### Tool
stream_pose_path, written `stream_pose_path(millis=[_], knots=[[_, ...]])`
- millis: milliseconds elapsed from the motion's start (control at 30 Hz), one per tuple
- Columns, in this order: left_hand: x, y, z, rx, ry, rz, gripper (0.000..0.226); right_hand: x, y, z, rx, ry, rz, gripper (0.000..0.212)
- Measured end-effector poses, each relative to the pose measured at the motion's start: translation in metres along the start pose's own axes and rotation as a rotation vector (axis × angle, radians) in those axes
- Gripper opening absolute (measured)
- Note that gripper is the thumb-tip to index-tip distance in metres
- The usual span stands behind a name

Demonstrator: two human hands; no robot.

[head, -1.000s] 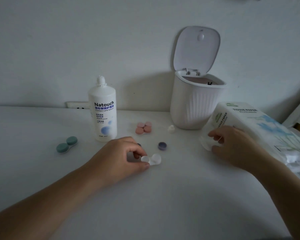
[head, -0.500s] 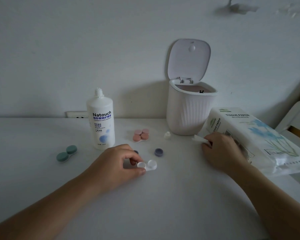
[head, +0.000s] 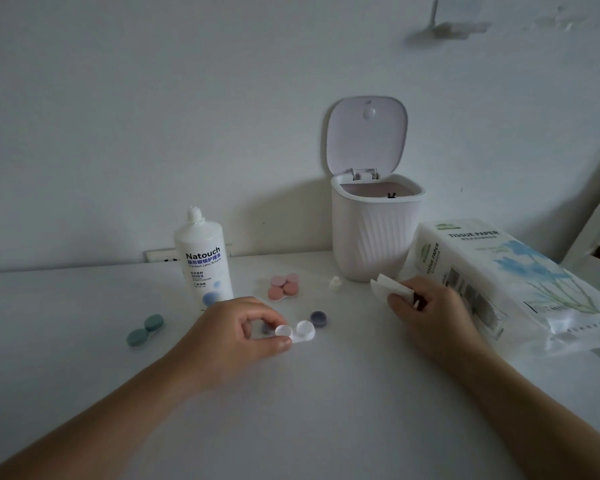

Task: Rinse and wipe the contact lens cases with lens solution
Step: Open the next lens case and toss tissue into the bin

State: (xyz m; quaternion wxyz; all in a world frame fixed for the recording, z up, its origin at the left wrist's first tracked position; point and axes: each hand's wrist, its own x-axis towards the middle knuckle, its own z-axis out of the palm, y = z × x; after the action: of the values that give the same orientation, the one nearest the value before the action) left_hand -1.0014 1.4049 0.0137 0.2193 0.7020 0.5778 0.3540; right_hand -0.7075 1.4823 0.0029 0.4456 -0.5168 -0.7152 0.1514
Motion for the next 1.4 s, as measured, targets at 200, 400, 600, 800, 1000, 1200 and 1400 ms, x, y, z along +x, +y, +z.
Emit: stream_pose_path(millis=[200,400,600,800,1000,1200,1400], knots=[[0.025,0.024,-0.017,-0.176,-0.003,-0.017,0.010,0.006,0.007,-0.001,0.122,0.009,0.146,0.006],[0.062,0.059,-0.024,-0.368,0.095,-0.050,0.003,0.007,0.007,0.000,0.202,-0.003,0.157,0.009],[0.106,0.080,-0.025,-0.478,0.159,-0.135,0.009,0.008,0.011,-0.001,0.248,-0.030,0.156,0.030],[0.150,0.099,-0.021,-0.695,0.182,-0.200,0.008,0.007,0.012,0.001,0.291,-0.044,0.144,0.030],[0.186,0.113,-0.016,-0.740,0.175,-0.237,0.014,0.008,0.017,0.002,0.244,-0.062,0.143,0.020],[0.209,0.115,-0.010,-0.283,0.207,-0.102,0.023,0.011,0.025,0.007,0.218,-0.058,0.125,0.018],[0.219,0.123,-0.010,0.426,0.157,0.387,0.016,0.012,0.030,0.009,0.258,-0.075,0.096,0.029]])
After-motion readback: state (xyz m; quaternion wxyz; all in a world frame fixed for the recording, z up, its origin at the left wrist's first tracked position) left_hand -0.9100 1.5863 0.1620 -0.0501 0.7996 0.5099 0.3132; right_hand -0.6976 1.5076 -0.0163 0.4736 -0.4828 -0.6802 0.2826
